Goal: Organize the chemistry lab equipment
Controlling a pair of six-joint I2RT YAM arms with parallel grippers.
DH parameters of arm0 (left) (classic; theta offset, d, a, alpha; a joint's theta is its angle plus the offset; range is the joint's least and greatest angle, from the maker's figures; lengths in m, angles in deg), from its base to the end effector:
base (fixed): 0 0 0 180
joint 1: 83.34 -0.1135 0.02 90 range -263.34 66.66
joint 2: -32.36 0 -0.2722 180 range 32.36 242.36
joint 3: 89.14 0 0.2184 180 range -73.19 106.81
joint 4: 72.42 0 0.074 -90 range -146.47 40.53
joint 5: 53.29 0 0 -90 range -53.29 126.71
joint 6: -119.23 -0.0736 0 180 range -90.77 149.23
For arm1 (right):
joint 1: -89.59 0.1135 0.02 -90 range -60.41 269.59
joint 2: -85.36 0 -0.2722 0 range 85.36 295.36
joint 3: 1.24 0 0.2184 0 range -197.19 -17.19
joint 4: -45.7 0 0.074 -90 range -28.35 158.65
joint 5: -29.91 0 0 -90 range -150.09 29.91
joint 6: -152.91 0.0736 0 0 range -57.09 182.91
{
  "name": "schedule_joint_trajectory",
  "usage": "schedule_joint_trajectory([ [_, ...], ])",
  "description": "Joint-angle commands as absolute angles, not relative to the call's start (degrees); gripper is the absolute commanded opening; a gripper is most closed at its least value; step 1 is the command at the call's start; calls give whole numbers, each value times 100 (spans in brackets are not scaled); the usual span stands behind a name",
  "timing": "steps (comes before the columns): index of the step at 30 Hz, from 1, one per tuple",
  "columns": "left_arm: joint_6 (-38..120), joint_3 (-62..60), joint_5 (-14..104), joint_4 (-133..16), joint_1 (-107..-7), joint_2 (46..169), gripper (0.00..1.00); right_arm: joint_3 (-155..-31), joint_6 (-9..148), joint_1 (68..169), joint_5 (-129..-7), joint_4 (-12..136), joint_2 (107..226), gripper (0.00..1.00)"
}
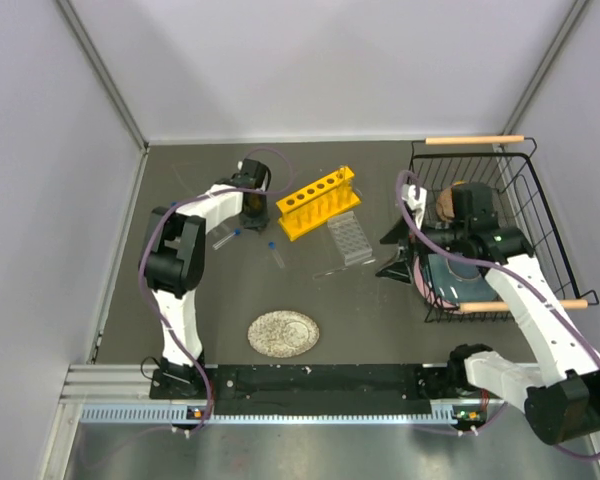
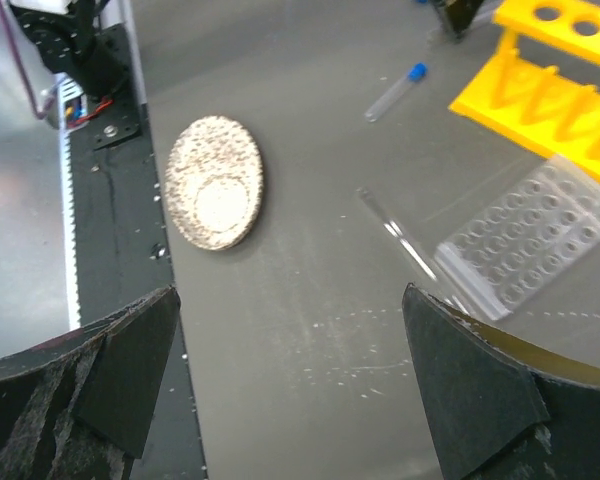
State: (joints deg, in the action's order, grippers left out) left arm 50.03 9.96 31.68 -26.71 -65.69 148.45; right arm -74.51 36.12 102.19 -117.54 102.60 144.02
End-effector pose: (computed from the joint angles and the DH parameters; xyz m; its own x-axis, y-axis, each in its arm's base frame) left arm 0.3985 -0.1200 0.1632 -0.8852 -0.0895 -0.4564 -0.0542 0.9945 -0.0900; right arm 0.1561 0.0985 0.3246 -0.2590 -0.3064 -0.9160 -0.9440 0.2811 0.1729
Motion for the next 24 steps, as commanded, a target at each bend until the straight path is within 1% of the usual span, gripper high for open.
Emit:
schedule_joint_trajectory([
  [1, 4900, 644, 3021, -3027, -6664, 14127, 7, -7940, 3873, 10794, -11845, 10304, 14802, 94],
  [6, 4874, -41, 3109, -3361, -6735, 13204, 6, -8450, 4119, 11261, -11871, 10331, 15425, 93],
  [9, 4804, -498, 3407, -3660, -6744, 12589, 6, -8784, 4286, 11411, -11915, 10322, 15733, 93],
  [17, 4785, -1825, 4997, -4592, -6717, 10515, 4, -9549, 4787, 11727, -11872, 10287, 16367, 92],
  [18, 4864, -1931, 5347, -4793, -6708, 10322, 4, -9724, 4944, 11788, -11837, 10278, 16428, 92],
  [20, 5136, -2186, 5604, -4952, -6621, 9785, 4, -9866, 5234, 11841, -11618, 9982, 16569, 92],
  [23, 5645, -2432, 5921, -5295, -6446, 9196, 4, -9937, 6253, 11921, -11328, 9340, 16605, 92],
  [24, 5787, -2485, 5948, -5383, -6366, 9082, 4, -9928, 6969, 11947, -11222, 8937, 16613, 92],
])
